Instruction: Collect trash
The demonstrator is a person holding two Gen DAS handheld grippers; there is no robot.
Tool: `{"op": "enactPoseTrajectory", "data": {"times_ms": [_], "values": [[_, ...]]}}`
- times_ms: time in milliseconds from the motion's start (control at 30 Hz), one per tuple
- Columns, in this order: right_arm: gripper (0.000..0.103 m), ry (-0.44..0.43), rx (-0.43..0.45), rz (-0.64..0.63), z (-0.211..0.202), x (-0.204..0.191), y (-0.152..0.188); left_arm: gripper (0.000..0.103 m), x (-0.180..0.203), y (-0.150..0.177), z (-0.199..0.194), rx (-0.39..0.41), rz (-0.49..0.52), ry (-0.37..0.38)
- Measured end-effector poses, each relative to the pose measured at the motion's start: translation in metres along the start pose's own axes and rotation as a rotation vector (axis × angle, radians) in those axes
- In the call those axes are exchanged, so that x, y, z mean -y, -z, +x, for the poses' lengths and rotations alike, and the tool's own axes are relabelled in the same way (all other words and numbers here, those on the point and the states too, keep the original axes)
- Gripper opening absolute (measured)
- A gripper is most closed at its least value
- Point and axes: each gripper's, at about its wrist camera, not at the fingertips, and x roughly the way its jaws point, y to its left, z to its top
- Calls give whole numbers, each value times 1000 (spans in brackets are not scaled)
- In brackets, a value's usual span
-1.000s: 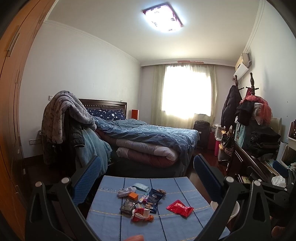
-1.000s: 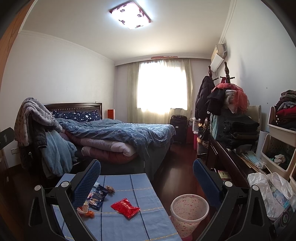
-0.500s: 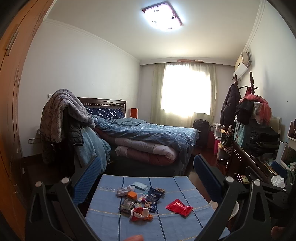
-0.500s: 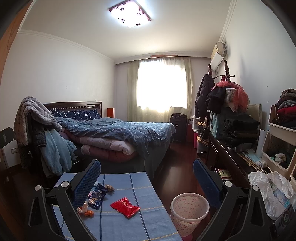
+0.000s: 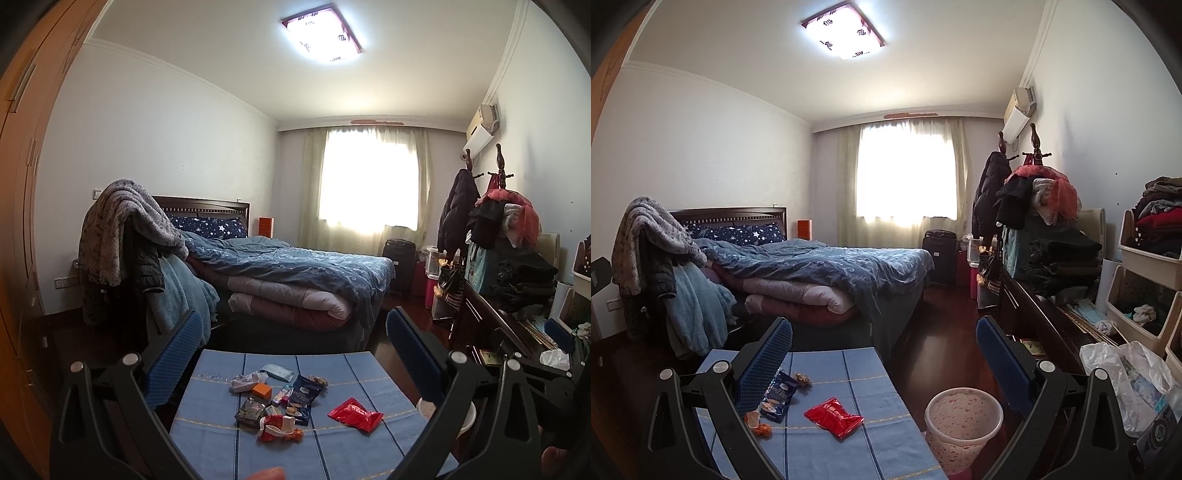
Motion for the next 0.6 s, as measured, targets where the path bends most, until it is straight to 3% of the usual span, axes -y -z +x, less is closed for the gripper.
{"op": "enactPoseTrajectory", "data": {"times_ms": [433,600], "values": [[99,13,-9,-4,2,1,-8,100,2,1,-1,-10,1,4],[100,4,-49,-14,17,-3,-2,100,1,8,18,-61,-1,3]]}}
